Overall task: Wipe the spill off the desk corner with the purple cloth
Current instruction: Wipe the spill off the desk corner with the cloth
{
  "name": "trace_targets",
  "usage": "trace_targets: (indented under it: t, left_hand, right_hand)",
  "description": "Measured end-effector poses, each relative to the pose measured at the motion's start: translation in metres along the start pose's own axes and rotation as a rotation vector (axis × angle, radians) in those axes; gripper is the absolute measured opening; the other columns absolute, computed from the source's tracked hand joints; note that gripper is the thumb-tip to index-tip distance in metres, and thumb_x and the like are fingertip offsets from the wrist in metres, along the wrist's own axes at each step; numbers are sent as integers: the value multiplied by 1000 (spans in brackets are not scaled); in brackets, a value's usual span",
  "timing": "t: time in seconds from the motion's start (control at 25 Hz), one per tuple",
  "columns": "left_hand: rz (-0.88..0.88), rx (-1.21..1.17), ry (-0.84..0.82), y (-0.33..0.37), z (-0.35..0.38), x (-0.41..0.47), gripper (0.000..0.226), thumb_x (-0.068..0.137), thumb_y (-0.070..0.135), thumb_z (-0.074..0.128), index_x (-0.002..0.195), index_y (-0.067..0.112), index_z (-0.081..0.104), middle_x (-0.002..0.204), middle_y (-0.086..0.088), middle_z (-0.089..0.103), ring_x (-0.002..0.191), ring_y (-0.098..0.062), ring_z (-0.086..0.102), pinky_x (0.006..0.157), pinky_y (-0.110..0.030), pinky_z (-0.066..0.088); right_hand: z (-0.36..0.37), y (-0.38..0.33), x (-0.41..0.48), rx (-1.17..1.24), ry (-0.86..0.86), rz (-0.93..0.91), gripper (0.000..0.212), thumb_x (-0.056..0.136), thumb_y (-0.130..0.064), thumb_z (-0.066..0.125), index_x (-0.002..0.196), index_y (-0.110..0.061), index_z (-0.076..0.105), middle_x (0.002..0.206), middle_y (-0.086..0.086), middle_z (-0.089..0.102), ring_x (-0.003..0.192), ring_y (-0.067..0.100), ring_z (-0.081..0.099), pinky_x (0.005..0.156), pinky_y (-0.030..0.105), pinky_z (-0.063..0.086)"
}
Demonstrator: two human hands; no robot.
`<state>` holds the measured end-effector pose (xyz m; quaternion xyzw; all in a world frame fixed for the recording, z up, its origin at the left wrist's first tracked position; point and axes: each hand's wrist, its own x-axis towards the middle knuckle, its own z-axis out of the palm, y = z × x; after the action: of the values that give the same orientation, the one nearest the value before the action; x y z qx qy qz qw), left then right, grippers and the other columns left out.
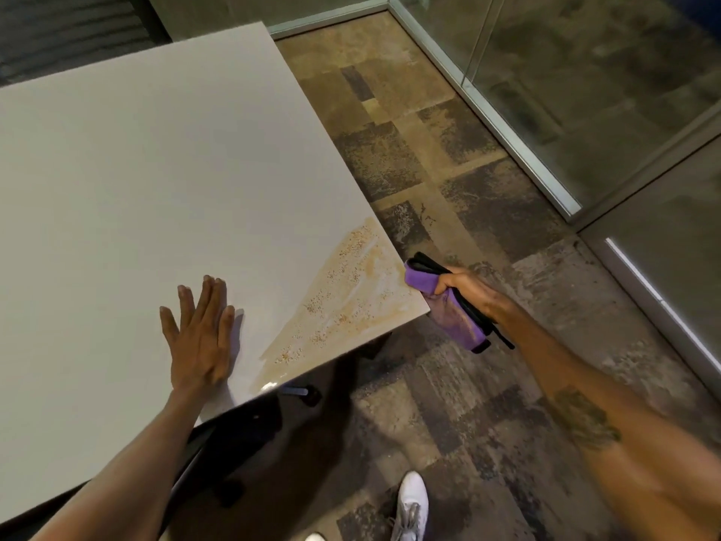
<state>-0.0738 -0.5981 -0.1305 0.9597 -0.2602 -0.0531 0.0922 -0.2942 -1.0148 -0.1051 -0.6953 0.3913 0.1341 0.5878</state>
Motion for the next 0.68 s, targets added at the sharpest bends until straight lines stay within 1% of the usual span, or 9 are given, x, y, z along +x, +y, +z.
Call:
trace_targets:
  t: [0.12,0.16,0.2,0.28,0.32,0.4,0.52,0.6,0.68]
  left_hand:
    - [15,1,11,-1,0,1,57,108,47,10,160,25,20,168,2,20,157,-31,7,121,-60,4]
    - [18,-9,16,-2,1,2,58,108,47,9,160,24,22,168,2,22,156,-31,9,120,-61,5]
    - [19,-25,17,-2,2,2,58,108,48,9,160,24,22,168,2,22,156,-31,9,120,-61,4]
    - [27,-54,14,-2,3,1,59,108,49,9,160,25,23,168,3,22,157,-29,9,121,-61,1]
    - [33,-59,15,-3,4,1,59,108,49,10,160,24,23,168,3,22,157,-30,9,120,-61,0]
    - [42,-42,19,-3,4,1,59,108,48,9,159,23,24,167,-1,24,156,-32,10,120,-63,3]
    - [48,-22,25,-4,3,2,61,107,48,6,158,21,25,166,-3,26,155,-35,12,119,-66,7]
    - [52,-30,33,-5,3,2,60,108,48,8,158,21,25,166,-3,26,155,-36,12,119,-66,7]
    - [51,-41,35,-3,3,3,58,108,47,10,159,22,24,167,-3,25,156,-35,10,120,-65,6]
  right_hand:
    - [6,19,-24,43,22,-34,49,76,-15,60,124,-13,66,113,26,70,97,47,66,85,47,49]
    - [8,24,-31,69,28,-52,47,79,-11,58,123,-20,69,118,19,71,106,41,66,92,46,52]
    - [11,28,-41,101,23,-70,48,80,-6,56,120,-30,70,120,8,72,109,28,68,92,38,56]
    - [20,34,-56,186,9,-100,54,83,1,53,110,-42,71,113,-14,73,101,6,71,78,16,55]
    - [26,38,-59,233,38,-108,51,85,1,53,111,-40,70,108,-17,74,102,7,70,78,15,54]
    - [47,50,-63,367,125,-104,39,90,-4,57,120,-26,68,104,-8,76,103,17,70,84,21,55]
    - [91,54,-65,587,218,-89,32,95,-18,59,127,-19,62,104,-3,77,96,13,73,75,19,56]
    - [105,44,-58,669,271,-85,29,96,-24,59,125,-23,62,113,14,73,103,26,70,82,35,59]
    - [104,35,-49,679,335,-81,39,95,-27,60,132,-16,58,123,23,66,113,39,62,98,49,52]
